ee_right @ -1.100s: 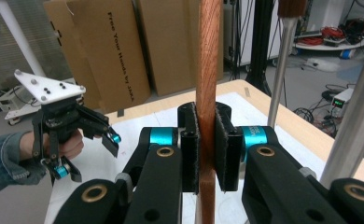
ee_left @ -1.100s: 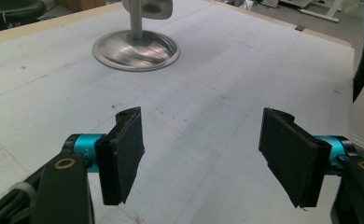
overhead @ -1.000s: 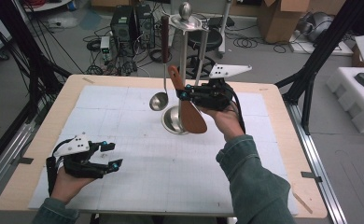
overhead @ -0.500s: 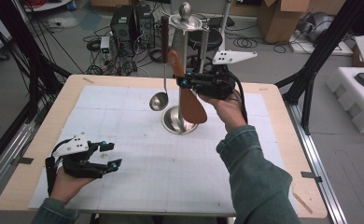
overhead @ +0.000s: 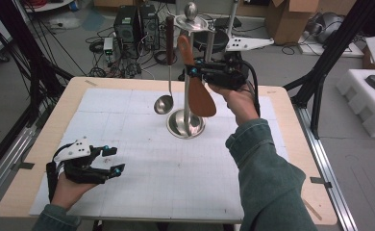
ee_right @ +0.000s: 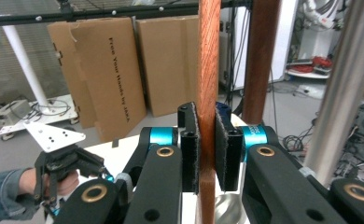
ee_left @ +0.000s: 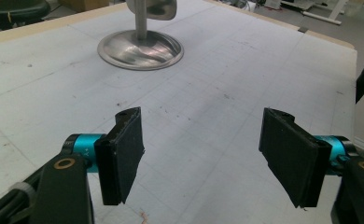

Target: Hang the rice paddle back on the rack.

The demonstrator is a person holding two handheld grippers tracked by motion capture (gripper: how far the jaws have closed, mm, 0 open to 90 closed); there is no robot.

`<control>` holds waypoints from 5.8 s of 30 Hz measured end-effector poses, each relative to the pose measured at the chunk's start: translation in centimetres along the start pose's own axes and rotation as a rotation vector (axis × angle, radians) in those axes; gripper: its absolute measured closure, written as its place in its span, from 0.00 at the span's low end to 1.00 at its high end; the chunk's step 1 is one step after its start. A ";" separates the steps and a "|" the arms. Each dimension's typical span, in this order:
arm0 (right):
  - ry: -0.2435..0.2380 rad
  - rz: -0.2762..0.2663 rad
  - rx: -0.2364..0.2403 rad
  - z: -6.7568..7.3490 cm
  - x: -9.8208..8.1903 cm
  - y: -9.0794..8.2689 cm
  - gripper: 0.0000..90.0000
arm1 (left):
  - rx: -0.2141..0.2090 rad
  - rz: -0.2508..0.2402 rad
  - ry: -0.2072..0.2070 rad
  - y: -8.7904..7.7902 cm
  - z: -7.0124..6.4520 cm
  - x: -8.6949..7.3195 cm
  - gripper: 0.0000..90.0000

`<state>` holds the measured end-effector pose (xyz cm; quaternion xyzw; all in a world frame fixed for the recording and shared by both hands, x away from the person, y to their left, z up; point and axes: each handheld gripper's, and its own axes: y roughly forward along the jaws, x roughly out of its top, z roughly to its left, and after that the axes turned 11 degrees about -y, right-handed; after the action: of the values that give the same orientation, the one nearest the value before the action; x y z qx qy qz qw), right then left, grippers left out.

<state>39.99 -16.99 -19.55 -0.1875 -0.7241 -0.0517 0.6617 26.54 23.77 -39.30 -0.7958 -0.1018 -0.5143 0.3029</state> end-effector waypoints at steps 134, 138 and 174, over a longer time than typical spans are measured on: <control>0.113 0.258 -0.290 8.5 -18.9 -8.3 0.09 | 0.039 0.013 -0.026 0.1 0.1 -0.2 0.15; 0.131 0.268 -0.318 8.6 -19.6 -8.6 0.01 | 0.040 0.016 -0.024 0.1 0.1 -0.2 0.14; 0.184 0.271 -0.340 11.7 -23.8 -12.6 0.01 | 0.072 0.028 -0.038 0.0 0.6 -0.6 0.07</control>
<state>26.00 -29.67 -42.00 -0.3861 -0.6098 -0.1004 0.6849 26.69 24.17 -40.02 -0.7955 -0.1147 -0.4907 0.3366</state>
